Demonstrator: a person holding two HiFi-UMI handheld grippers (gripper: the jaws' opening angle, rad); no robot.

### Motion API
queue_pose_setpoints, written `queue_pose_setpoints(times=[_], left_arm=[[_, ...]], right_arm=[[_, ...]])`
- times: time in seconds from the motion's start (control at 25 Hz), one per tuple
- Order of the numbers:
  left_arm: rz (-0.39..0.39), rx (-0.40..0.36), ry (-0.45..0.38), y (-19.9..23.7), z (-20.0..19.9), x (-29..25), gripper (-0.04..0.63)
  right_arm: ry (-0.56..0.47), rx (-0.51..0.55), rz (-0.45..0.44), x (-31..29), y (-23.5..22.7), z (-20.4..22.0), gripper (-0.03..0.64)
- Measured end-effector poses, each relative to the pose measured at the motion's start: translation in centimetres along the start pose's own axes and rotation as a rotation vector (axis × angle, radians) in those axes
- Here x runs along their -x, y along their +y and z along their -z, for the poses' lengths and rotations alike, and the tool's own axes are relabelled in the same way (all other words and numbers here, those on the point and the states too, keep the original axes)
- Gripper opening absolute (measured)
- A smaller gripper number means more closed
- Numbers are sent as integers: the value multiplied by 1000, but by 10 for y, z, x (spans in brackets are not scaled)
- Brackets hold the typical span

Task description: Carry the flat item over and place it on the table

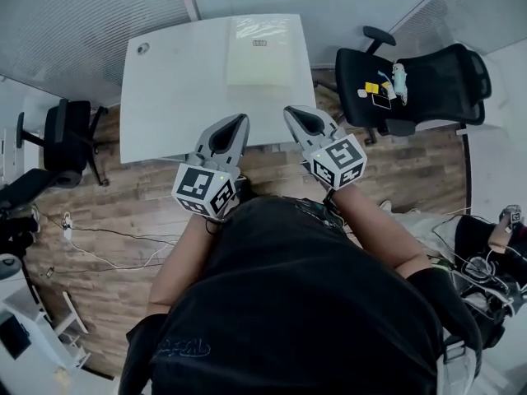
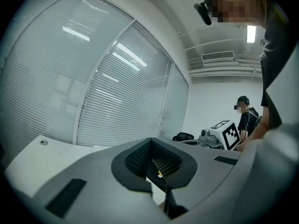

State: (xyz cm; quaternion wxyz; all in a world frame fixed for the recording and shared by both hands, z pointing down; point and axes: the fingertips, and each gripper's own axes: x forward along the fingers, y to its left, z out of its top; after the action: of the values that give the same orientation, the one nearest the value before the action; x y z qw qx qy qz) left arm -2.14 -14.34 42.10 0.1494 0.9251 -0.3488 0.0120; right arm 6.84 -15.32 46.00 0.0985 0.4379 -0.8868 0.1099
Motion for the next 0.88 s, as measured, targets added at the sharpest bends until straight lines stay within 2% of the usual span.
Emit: queue_pose_setpoints(times=[0.36,0.88], left_arm=[[-5,8,12,-69,22,-6,12],[-64,11,17,-154,61,27,12]], right_arm=[[-4,-22,-3,71,-14,22,21],[-24,-30,-55,151,4,49,21]])
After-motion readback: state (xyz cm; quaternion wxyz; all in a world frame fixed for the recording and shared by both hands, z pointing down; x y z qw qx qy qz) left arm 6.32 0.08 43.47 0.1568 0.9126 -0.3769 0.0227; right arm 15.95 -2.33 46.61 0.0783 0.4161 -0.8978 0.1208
